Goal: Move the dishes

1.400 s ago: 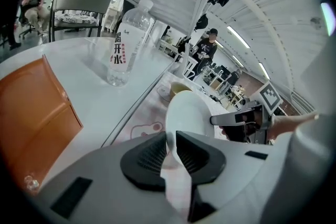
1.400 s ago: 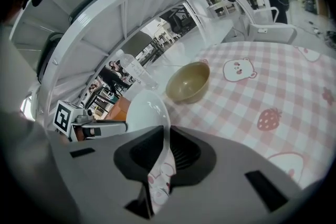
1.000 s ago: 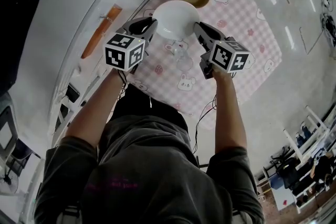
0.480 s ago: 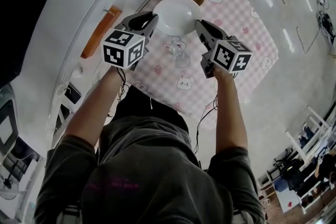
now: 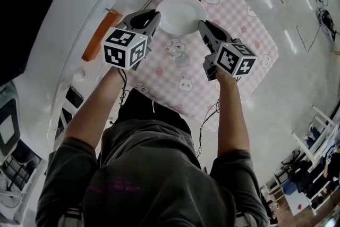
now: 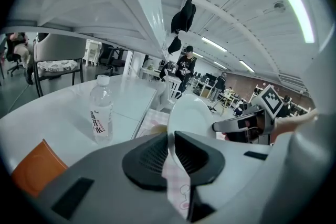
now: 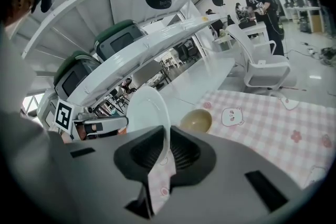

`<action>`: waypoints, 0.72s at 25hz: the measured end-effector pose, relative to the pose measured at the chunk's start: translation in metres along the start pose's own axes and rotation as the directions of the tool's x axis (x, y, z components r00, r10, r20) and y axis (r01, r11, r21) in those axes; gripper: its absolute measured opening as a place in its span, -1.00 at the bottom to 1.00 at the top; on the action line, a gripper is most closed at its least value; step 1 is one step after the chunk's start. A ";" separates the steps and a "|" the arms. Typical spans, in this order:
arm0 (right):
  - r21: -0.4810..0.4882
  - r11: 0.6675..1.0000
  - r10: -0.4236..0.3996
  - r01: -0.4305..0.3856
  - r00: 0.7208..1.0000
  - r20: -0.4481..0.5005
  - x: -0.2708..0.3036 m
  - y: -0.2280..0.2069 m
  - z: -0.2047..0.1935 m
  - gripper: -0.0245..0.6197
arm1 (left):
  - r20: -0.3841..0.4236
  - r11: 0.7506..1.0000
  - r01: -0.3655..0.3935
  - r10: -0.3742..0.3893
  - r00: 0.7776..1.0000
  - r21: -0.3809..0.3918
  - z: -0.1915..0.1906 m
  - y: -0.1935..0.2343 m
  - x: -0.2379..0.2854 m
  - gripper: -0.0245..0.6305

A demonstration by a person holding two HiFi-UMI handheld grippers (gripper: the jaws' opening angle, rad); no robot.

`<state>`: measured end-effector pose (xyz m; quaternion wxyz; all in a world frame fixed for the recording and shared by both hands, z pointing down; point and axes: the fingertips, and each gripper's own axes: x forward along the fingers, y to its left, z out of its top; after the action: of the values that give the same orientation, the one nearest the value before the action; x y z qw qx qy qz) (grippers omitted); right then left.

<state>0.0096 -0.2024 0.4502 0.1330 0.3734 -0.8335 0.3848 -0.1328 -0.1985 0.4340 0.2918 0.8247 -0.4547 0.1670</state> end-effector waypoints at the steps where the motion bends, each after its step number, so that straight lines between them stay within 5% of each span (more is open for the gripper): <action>1: 0.000 1.000 -0.001 0.001 1.000 0.007 -0.004 0.002 0.003 -0.79 | 0.004 1.000 0.000 0.000 1.000 0.007 0.004 -0.003 -0.002 -0.79; 18: -0.028 1.000 -0.005 0.010 0.985 0.172 -0.053 0.037 0.044 -0.79 | 0.132 0.995 0.054 -0.065 0.989 0.088 0.078 -0.041 -0.039 -0.80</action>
<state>0.0226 -0.1918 0.3736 0.0676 0.4064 -0.8459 0.3388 -0.1176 -0.2052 0.3391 0.2301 0.8589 -0.4411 0.1214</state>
